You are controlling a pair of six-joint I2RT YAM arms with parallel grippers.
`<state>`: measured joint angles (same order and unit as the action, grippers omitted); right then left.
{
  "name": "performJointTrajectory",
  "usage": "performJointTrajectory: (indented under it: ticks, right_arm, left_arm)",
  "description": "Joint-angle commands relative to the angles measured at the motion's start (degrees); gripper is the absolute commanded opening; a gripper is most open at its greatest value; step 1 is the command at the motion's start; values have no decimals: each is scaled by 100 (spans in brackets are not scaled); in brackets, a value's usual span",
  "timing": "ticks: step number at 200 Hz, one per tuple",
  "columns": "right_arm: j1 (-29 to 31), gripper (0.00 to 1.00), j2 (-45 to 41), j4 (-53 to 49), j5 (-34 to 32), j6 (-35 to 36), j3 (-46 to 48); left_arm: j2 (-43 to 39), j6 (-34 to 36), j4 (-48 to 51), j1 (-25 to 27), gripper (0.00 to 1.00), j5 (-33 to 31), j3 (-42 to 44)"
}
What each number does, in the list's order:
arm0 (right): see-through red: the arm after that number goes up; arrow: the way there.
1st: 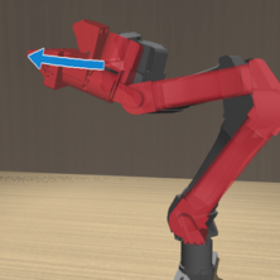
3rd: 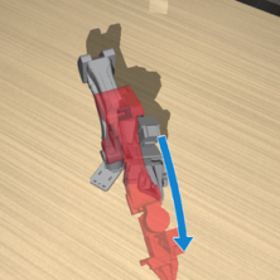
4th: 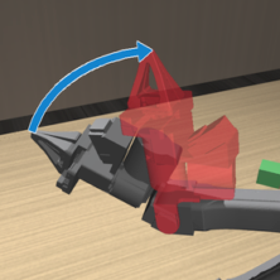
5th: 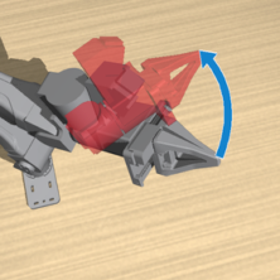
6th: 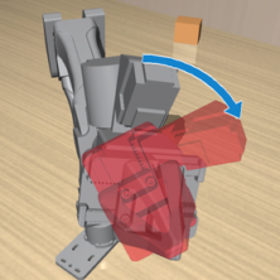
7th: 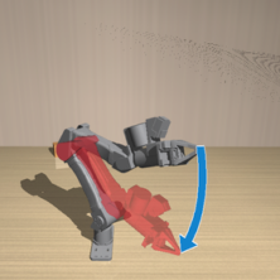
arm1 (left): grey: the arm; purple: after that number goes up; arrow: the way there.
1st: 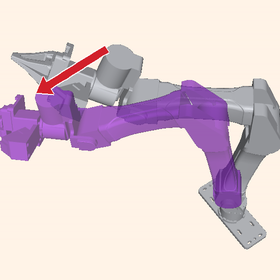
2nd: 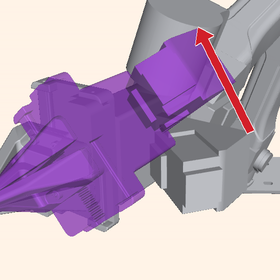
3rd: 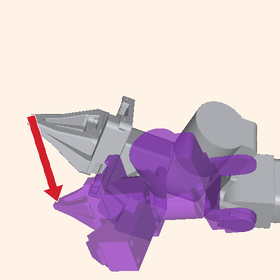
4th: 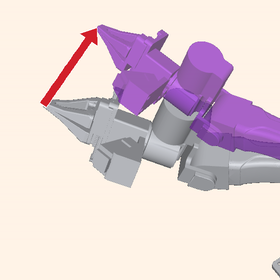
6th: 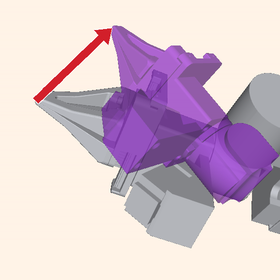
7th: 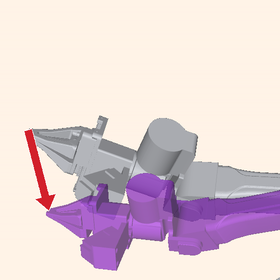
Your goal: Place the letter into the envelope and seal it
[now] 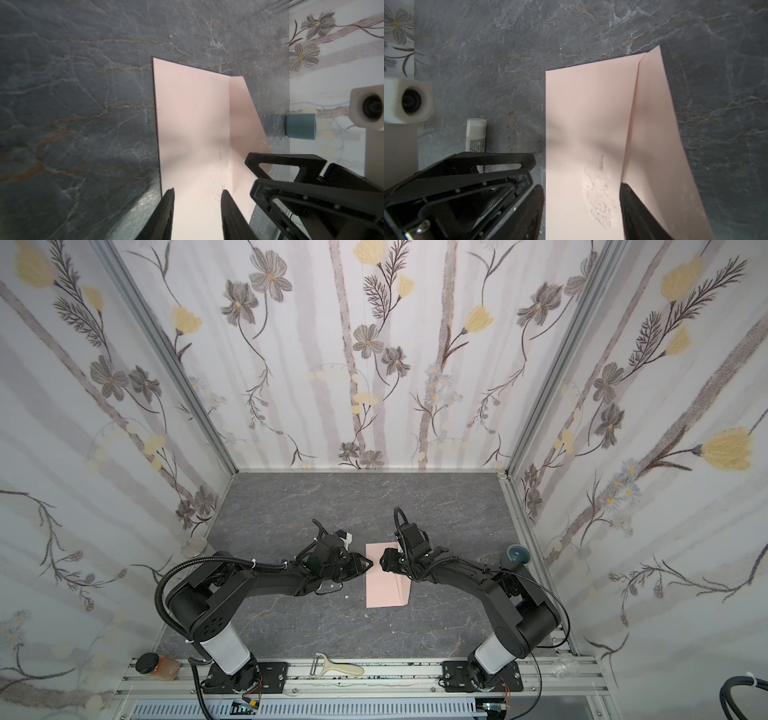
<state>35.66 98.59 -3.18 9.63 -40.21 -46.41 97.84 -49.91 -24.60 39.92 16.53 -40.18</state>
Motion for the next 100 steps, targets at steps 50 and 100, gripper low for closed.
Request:
performJointTrajectory:
  ticks: [50,100]
  right_arm:
    - [-159,60,-513,-96,-56,224,-128]
    - [-324,60,-582,-121,259,557,-362]
  left_arm:
    - [-1417,1172,2013,-384,41,-1168,-442]
    - [-2551,1971,3991,-722,44,-2246,-274]
